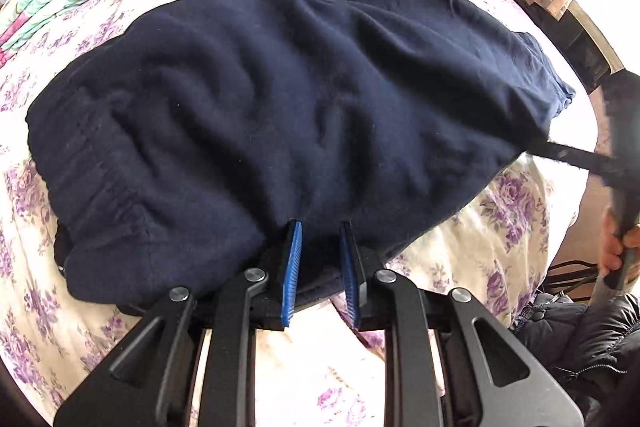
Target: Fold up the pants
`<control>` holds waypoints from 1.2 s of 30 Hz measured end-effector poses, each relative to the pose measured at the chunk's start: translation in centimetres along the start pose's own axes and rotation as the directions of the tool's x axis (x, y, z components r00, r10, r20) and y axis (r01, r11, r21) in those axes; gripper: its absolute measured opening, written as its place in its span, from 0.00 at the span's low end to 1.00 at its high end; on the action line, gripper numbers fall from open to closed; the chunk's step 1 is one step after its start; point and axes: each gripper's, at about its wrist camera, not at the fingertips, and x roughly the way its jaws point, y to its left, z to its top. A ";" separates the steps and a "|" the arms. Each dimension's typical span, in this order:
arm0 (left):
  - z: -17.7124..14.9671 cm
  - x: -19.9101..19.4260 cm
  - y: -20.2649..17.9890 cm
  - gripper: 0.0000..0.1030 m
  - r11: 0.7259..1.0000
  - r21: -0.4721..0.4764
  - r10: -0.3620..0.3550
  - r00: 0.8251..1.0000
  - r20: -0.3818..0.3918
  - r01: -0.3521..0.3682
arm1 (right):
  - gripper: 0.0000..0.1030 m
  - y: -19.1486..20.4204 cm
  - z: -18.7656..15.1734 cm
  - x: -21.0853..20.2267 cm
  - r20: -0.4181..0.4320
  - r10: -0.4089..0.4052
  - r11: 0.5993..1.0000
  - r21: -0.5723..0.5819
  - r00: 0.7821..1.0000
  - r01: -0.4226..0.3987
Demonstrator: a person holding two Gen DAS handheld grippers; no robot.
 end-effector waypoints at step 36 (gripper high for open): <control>3.7 3.1 -2.7 0.21 0.980 -0.061 -0.188 0.982 0.001 0.188 | 0.55 7.2 20.2 10.6 -0.424 -0.046 0.590 -0.742 0.904 -0.318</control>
